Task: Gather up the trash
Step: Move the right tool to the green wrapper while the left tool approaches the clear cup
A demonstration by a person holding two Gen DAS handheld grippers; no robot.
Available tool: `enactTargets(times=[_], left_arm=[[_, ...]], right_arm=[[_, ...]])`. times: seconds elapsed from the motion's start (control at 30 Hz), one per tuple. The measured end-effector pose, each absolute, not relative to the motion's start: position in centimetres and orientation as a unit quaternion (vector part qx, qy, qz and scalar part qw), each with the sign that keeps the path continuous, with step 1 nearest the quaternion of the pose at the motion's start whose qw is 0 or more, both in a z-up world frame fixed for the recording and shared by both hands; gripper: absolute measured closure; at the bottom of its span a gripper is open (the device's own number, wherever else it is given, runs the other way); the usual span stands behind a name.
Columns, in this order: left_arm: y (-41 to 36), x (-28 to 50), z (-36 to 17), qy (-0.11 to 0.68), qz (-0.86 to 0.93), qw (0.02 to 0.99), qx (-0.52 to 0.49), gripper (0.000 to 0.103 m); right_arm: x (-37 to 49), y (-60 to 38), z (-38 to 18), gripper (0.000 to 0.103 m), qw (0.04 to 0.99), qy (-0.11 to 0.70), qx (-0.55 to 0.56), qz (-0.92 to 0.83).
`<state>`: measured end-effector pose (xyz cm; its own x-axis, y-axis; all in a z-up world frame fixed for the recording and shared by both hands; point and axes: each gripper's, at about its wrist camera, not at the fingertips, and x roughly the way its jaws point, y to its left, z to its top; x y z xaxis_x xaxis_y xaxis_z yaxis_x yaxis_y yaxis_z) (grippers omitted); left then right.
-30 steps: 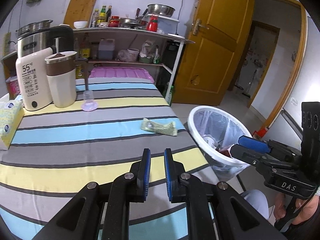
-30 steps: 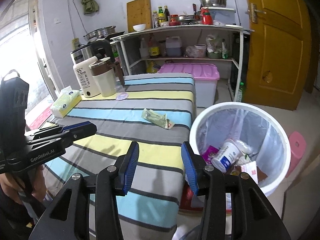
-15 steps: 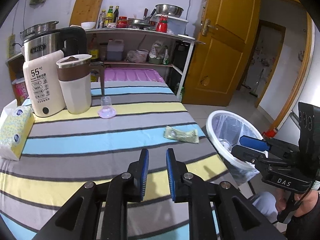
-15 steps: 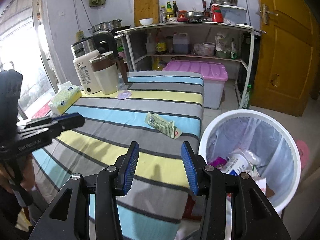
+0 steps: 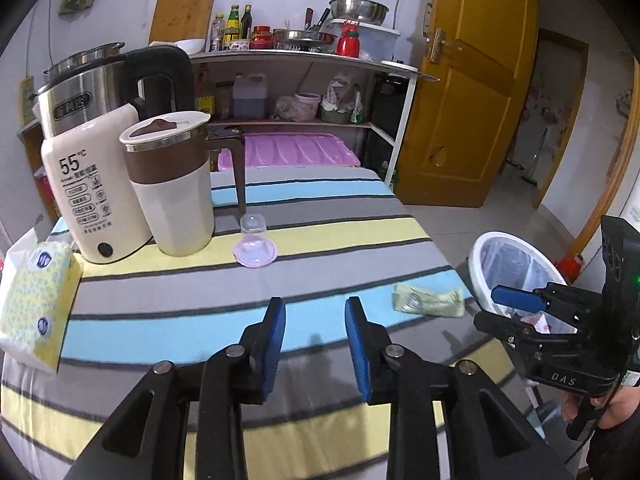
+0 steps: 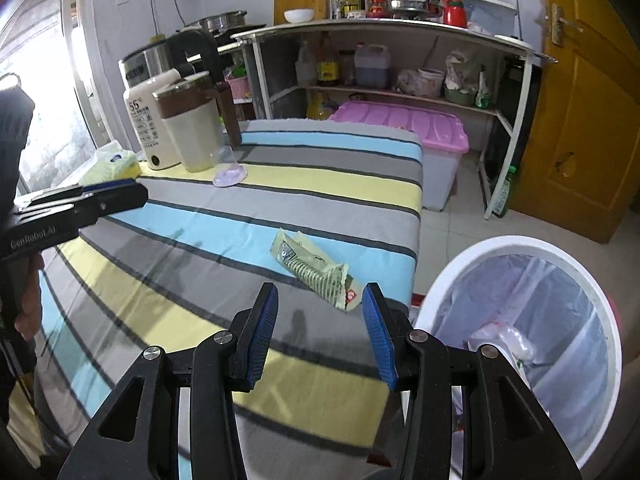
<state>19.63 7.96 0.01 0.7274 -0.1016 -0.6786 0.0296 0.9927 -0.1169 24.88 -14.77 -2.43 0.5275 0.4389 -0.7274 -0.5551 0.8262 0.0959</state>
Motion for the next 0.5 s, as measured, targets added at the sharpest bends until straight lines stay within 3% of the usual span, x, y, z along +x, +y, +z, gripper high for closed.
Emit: enactTargets(times=[0.27, 0.5], left_arm=[[9.5, 22.9, -1.0, 0.372, -0.030, 0.926, -0.056, 0.057], [10.9, 26.1, -2.4, 0.377, -0.018, 0.923, -0.069, 0.056]], right_arm=[[27.5, -13.4, -3.7, 0.058, 0.860, 0.411, -0.090, 0.288], [28.4, -12.2, -4.9, 0.058, 0.849, 0.427, -0.102, 0.293]])
